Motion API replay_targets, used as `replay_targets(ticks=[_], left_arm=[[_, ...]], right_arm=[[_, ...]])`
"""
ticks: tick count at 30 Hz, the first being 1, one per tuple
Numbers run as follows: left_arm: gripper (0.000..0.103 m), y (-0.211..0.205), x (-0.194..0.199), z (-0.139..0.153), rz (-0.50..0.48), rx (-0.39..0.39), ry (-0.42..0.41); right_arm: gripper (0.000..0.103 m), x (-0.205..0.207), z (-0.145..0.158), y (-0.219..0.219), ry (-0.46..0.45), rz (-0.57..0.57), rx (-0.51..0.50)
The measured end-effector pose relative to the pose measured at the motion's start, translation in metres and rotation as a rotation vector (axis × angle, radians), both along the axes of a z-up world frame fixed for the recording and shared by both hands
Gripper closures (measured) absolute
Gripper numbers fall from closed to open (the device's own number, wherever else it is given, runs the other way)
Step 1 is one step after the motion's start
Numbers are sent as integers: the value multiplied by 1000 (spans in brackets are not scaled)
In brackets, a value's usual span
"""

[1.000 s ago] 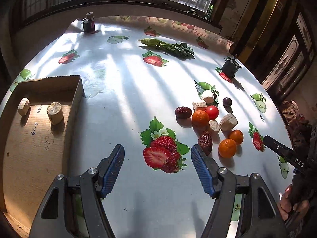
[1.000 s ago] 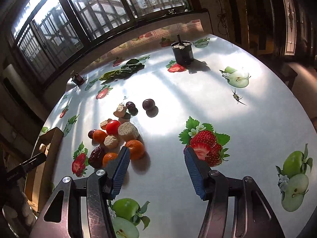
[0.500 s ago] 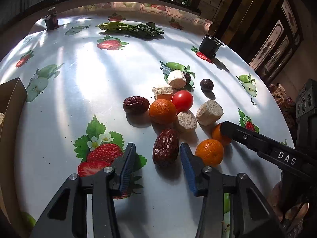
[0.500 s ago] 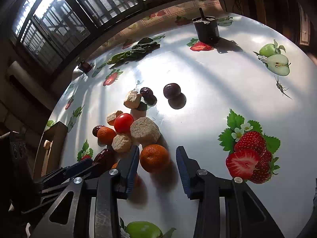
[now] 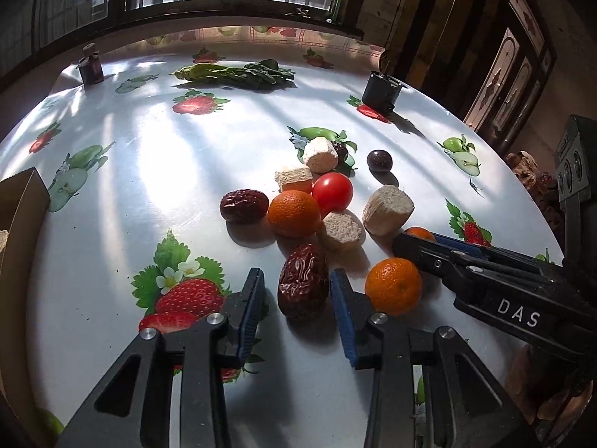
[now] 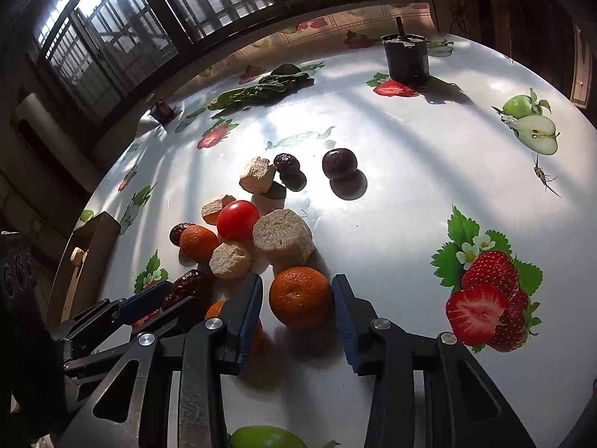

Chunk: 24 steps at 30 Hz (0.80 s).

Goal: Organize fruits
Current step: 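Grasp a red date with the left gripper while the right gripper grasps an orange, then carry the date and orange into the box and open both grippers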

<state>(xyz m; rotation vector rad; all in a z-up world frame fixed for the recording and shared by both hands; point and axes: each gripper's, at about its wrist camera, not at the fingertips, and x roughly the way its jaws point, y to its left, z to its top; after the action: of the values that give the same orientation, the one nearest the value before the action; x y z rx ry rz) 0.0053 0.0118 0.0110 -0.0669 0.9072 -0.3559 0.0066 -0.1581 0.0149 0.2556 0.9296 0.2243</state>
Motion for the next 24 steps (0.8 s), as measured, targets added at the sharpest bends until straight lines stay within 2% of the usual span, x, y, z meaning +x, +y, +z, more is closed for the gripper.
replay_targets(ticks=[1, 11, 15, 18, 24], left_arm=[[77, 0, 0, 0, 1, -5, -1], [77, 7, -4, 2, 25, -35, -13], [77, 19, -17, 15, 48, -90, -16], [77, 40, -41, 34, 67, -170, -31], [76, 116, -82, 67, 170, -244, -31]], right_arm=[[67, 0, 0, 1, -1, 0, -11], [68, -8, 7, -6, -51, -56, -34], [68, -24, 21, -9, -62, -75, -2], [68, -41, 41, 2, -81, -40, 1], [68, -64, 80, 55, -122, 86, -16]])
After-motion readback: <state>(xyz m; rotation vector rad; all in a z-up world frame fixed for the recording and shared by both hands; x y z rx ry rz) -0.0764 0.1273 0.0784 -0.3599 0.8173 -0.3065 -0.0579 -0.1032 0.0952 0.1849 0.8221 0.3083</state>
